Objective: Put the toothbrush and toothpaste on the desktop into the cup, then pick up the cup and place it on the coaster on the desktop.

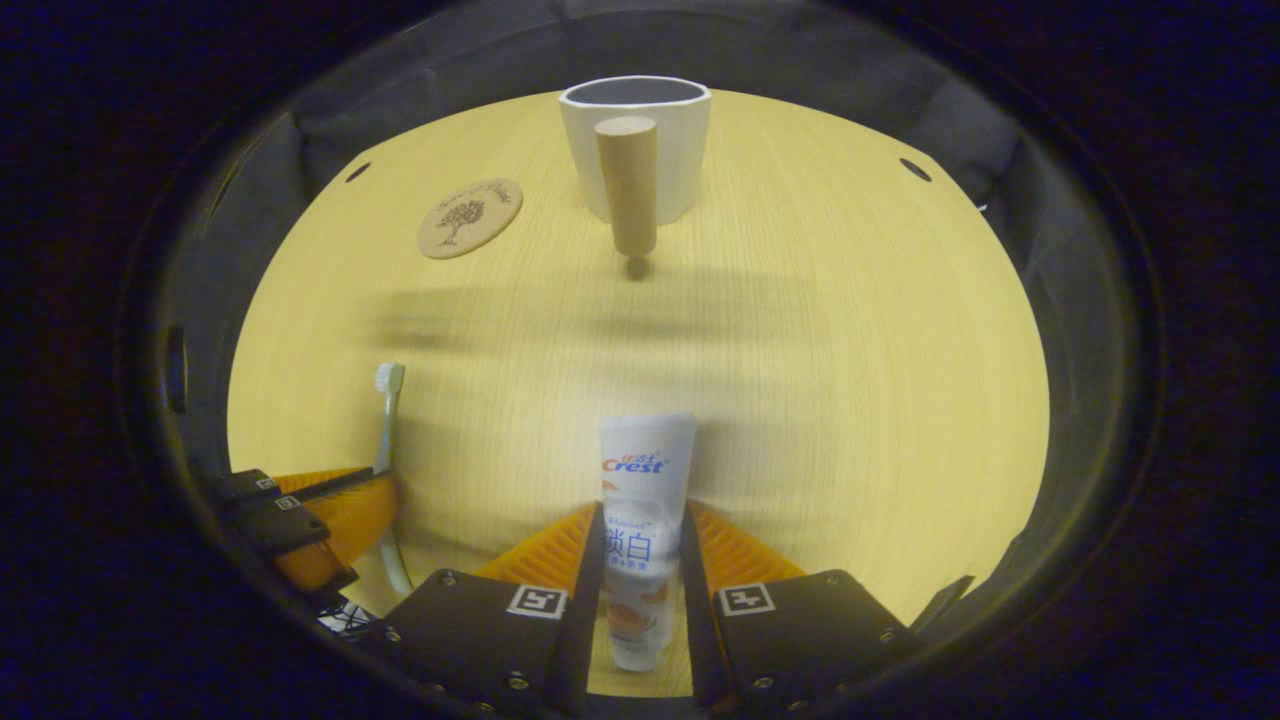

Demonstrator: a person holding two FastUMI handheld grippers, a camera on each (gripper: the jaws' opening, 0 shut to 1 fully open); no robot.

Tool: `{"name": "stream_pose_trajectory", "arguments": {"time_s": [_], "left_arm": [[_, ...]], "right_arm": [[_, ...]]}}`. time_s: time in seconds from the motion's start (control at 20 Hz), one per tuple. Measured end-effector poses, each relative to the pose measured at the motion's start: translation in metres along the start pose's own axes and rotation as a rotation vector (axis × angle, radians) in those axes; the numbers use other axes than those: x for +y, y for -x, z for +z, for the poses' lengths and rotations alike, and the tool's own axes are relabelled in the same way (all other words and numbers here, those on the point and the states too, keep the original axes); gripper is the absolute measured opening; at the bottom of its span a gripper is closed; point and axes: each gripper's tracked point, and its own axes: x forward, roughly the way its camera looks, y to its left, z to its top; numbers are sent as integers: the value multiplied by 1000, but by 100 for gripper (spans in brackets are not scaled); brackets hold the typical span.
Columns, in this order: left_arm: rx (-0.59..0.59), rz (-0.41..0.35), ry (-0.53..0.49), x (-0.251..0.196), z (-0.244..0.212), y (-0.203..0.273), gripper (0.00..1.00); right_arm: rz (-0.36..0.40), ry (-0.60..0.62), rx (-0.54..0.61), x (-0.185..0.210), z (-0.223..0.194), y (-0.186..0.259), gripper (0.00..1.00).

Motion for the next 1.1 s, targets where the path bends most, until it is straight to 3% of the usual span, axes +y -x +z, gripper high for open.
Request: {"name": "stream_pose_trajectory", "arguments": {"time_s": [0.4,0.5,0.8,1.1], "left_arm": [[-49,-60,72,6,-3,7,6],[-81,-90,101,2,-2,11,8],[-243,-162,170,-1,8,29,8],[-412,-228,125,2,15,59,8]], "right_arm": [[56,-14,-105,1,7,8,36],[79,-15,-149,1,10,14,36],[154,55,-317,4,17,36,36],[163,47,-528,8,29,64,36]]}}
